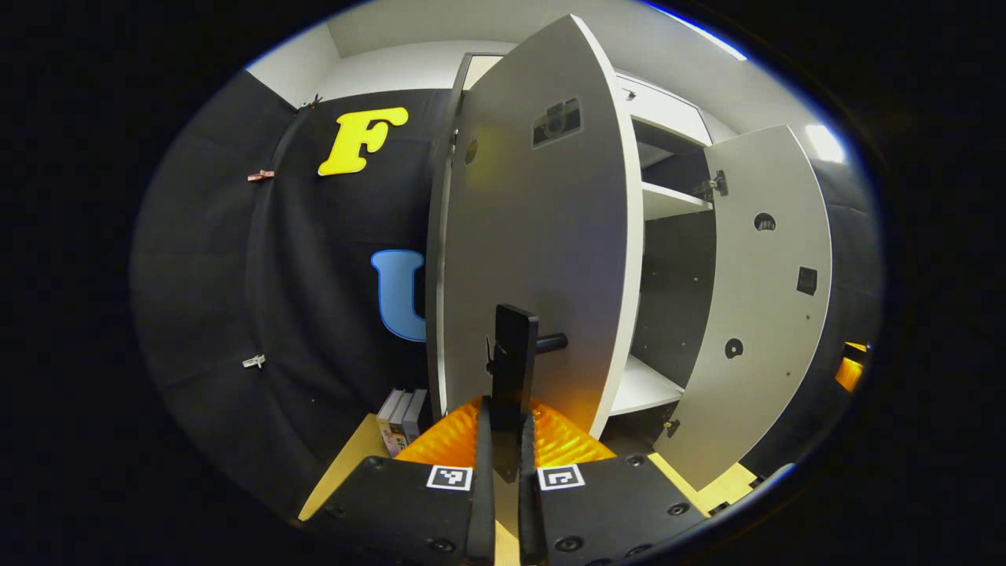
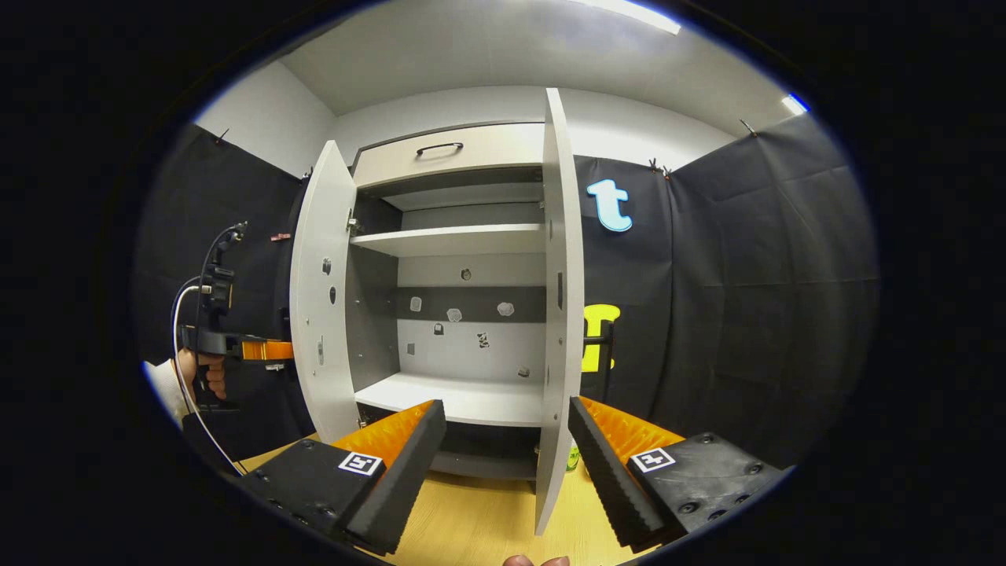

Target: Open the right door of the double-door shoe cabinet with the right hand, and open the left door with the left hand.

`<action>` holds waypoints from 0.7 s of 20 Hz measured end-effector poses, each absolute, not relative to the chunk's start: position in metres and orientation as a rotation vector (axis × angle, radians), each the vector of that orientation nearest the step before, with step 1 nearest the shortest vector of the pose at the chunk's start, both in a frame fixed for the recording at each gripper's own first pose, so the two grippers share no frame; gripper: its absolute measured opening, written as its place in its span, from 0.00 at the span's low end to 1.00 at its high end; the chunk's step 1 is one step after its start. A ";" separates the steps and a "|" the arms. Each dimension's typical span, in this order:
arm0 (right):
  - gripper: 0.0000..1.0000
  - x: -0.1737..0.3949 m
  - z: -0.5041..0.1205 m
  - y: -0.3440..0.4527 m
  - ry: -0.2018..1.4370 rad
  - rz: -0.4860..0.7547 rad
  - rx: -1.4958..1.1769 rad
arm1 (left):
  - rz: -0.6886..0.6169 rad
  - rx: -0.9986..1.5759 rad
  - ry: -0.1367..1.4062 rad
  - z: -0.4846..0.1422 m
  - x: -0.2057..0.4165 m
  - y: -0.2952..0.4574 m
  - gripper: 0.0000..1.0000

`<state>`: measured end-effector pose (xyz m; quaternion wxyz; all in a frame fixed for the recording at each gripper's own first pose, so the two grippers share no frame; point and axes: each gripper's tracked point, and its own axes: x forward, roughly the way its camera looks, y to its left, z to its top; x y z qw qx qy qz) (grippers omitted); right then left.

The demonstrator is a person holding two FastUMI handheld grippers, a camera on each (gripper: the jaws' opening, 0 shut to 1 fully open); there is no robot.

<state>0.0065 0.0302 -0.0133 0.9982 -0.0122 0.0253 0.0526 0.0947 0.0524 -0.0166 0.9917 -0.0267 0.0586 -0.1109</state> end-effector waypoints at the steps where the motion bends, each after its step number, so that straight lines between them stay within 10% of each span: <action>1: 0.99 0.006 -0.013 0.030 0.049 0.102 -0.022 | -0.221 -0.051 0.116 -0.017 0.094 0.057 0.16; 14: 1.00 0.001 -0.015 0.031 0.055 0.084 -0.037 | -0.163 -0.082 0.131 -0.018 0.096 0.147 0.06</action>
